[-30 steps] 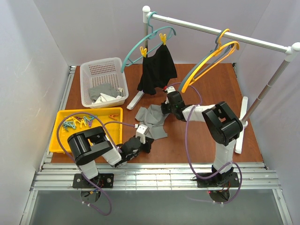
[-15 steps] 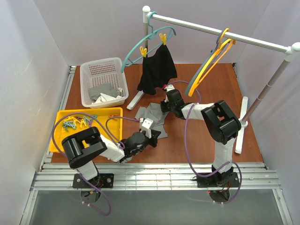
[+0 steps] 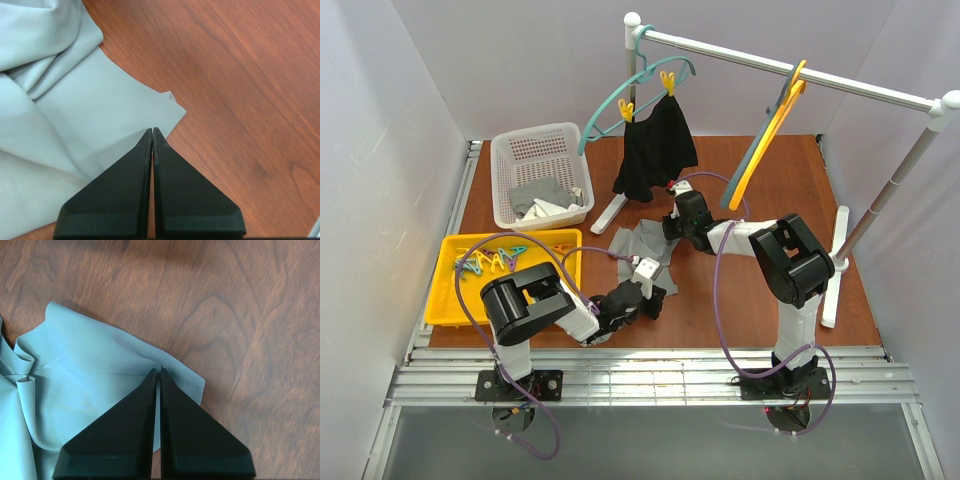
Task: Clip the underwear to the hanger
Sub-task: Flatten out the underwear at the center of the board.
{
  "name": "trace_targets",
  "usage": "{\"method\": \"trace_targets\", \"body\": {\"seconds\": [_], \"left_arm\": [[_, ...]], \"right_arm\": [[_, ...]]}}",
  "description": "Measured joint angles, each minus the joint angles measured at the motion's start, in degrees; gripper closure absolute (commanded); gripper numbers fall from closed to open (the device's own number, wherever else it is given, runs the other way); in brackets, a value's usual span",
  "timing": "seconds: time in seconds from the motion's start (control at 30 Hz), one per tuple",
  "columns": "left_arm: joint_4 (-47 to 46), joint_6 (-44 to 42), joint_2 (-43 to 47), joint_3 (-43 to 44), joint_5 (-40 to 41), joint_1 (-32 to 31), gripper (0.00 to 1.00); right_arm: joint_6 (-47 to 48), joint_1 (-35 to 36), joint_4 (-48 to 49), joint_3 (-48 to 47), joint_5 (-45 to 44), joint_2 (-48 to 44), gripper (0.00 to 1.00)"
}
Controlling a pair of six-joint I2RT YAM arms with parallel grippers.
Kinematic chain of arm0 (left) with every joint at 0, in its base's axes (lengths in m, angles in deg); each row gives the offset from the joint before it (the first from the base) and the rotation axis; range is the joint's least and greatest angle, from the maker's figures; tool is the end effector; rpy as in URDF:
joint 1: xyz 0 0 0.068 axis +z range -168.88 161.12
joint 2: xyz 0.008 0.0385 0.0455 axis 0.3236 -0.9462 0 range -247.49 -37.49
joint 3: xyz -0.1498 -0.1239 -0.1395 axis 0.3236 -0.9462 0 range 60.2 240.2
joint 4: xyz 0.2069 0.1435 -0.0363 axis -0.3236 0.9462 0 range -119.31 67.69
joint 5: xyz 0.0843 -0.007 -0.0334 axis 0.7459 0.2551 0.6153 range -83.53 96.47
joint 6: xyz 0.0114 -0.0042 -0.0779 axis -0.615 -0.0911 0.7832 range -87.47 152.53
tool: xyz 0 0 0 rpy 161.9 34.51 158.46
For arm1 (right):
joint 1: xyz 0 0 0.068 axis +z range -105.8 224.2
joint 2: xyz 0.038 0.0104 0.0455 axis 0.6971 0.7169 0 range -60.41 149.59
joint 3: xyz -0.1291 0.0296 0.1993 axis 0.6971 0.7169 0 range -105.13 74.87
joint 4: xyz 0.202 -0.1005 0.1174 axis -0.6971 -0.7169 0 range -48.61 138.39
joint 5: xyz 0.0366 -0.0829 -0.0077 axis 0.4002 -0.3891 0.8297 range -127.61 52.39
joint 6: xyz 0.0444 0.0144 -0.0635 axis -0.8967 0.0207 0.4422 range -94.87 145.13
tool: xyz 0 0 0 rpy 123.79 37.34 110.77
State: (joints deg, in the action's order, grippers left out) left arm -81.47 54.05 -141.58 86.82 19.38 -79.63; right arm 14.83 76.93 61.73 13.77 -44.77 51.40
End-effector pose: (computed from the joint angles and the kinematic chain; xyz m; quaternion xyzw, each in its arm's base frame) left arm 0.1658 -0.2652 0.0572 0.2252 0.8110 -0.2781 0.4628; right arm 0.3528 0.2168 0.0949 -0.1469 0.8829 0.1102 0.4322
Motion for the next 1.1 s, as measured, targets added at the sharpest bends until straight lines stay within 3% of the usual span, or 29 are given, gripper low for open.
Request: {"method": "trace_targets", "body": {"seconds": [0.53,0.77,0.8,0.83,0.87,0.9,0.93,1.0,1.03,1.1], "left_arm": [[-5.2,3.8,2.3,-6.6,-4.9,-4.3,1.0],[-3.2,2.3,2.3,-4.9,-4.6,-4.6,1.0],[-2.4,1.8,2.3,-4.2,-4.5,-4.7,0.99],[-1.6,1.4,2.3,-3.6,-4.2,-4.7,0.92],[-0.7,0.8,2.4,-2.8,-3.8,-4.7,0.87],[-0.1,0.3,2.4,-2.3,-3.5,-4.7,0.75],[1.1,-0.4,2.7,-1.5,-2.8,-4.7,0.7],[2.5,-1.4,3.3,-0.1,-1.7,-4.7,0.61],[2.9,-2.1,3.9,0.5,-1.2,-4.7,0.59],[4.2,-3.3,6.3,1.2,0.3,-4.7,0.56]], "right_arm": [[0.2,-1.2,-1.7,-3.7,0.1,2.2,0.99],[1.4,-1.0,-1.6,-3.0,0.4,1.3,0.97],[1.8,-0.8,-1.7,-2.0,0.2,0.2,0.91],[2.0,-0.7,-1.7,-0.7,-0.2,-1.4,0.76],[2.5,-0.5,-1.7,0.7,-0.4,-3.5,0.69],[3.0,-0.2,-1.6,2.1,-0.6,-5.8,0.64],[3.3,0.1,-1.6,3.5,-0.8,-8.3,0.58],[4.1,1.0,-0.6,6.1,-1.3,-13.9,0.53],[4.5,1.6,0.0,7.4,-1.5,-16.7,0.44],[5.1,3.0,1.4,9.6,-1.9,-21.4,0.36]]}}
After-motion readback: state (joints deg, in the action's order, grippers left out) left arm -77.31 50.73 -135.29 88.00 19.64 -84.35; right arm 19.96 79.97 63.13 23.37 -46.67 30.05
